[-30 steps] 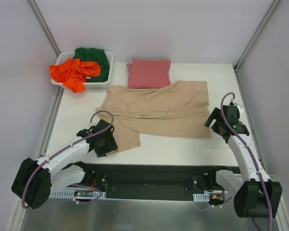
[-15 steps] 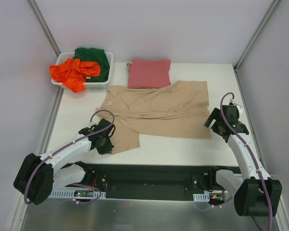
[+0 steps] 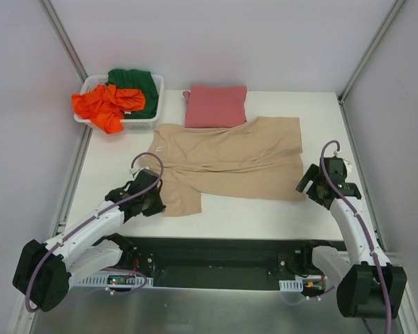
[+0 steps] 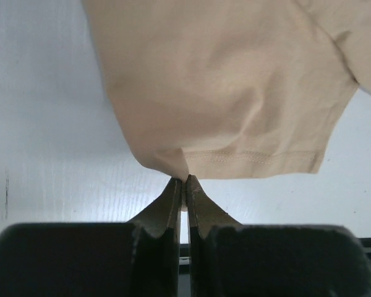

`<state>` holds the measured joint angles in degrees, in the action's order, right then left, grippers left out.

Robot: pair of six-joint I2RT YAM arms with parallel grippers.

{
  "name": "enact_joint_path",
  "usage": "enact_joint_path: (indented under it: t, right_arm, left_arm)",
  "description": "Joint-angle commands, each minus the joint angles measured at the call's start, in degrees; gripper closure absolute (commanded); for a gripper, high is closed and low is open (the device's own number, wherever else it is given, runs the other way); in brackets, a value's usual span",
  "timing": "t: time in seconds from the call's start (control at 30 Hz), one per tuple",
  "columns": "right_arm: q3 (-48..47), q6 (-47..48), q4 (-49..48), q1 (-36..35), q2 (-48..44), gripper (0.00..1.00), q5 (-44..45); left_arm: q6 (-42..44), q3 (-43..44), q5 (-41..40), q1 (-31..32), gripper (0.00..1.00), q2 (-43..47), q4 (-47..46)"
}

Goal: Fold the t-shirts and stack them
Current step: Flatten out the tshirt

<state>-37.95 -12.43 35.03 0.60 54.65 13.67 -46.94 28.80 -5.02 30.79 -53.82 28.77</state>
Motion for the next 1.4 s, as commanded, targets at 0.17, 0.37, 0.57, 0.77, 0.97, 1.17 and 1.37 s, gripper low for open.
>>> enact_joint_path:
  t: [0.17,0.37,0.57,0.77,0.97,1.17,1.37]
  right_arm:
    - [0.7,-2.2,-2.0,0.7,6.0,0.11,-8.5]
    - [0.9,-3.9,-4.7,0.8,11.4,0.27,-5.0]
    - [0.8,-4.0,-6.7,0.8,15.0,0.37,-4.9]
    - [1.3,-4.4,-9.4,0.8,18.7,0.41,-6.0]
    - [2.0,-4.9,-11.2,0.7,21.6,0.48,-7.2]
    - [2.4,-5.3,-12.3,0.8,23.2,0.62,-8.5]
    - [3.8,-6.6,-14.4,0.7,22.3,1.0,-10.8]
  left_arm:
    - [5.5,-0.8,-1.9,0.4,1.0,2.4,-4.0]
    - [6.2,-1.5,-1.8,0.3,1.0,3.8,-5.1]
    - [6.3,-2.0,-2.0,0.4,1.0,4.5,-5.6]
    - [6.3,-2.0,-2.2,0.4,1.0,4.5,-5.6]
    - [6.2,-2.2,-2.5,0.4,1.0,4.5,-5.5]
    - [6.4,-1.9,-4.1,0.4,1.0,4.8,-5.6]
    - [5.7,-1.7,-4.6,0.4,1.0,5.5,-5.6]
